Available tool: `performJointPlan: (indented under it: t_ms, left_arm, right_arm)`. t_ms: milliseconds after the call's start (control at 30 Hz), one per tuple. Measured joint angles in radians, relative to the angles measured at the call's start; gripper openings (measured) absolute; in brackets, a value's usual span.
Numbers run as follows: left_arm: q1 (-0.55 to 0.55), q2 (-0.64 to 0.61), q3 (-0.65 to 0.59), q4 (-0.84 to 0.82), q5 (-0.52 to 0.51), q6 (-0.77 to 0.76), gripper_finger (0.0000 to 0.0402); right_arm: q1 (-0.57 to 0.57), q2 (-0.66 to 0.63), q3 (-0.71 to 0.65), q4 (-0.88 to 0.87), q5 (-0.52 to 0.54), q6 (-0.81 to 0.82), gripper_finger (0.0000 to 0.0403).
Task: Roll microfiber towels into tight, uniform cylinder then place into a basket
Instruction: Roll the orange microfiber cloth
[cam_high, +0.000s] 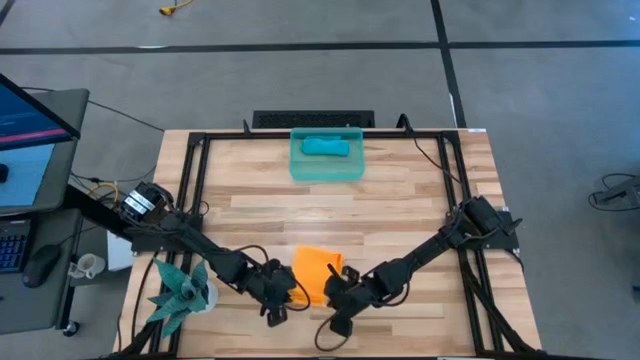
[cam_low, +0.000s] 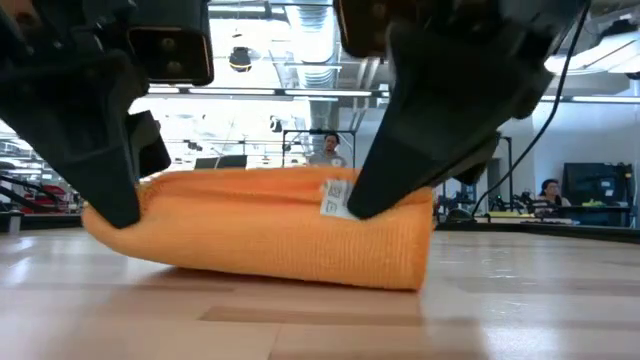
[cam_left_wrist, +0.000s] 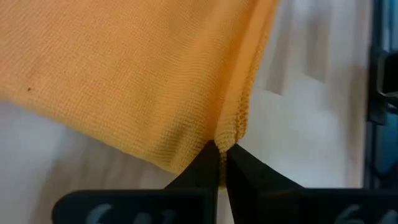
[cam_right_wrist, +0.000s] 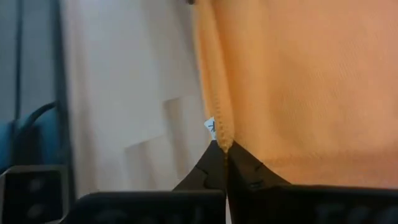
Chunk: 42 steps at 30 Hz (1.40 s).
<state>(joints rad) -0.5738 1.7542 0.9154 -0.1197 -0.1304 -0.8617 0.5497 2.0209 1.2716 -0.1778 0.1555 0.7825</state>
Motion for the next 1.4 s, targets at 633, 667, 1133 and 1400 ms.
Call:
performJointPlan:
  t_ms: [633,667,1133,1400]
  left_arm:
    - [0.001,0.0,0.0,-0.039,-0.059,-0.008,0.0006]
    - [0.001,0.0,0.0,-0.044,-0.064,-0.008,0.0006]
    - [0.001,0.0,0.0,-0.073,-0.087,0.041,0.0032]
    - [-0.002,0.0,-0.001,-0.075,-0.051,0.094,0.0096]
  right_arm:
    - [-0.143,-0.002,0.001,-0.098,0.041,0.17,0.0006]
    - [-0.15,-0.002,0.001,-0.098,0.041,0.178,0.0006]
    - [-0.174,-0.003,0.001,-0.104,0.053,0.213,0.001]
    - [-0.181,-0.003,0.0,-0.109,0.056,0.232,0.0007]
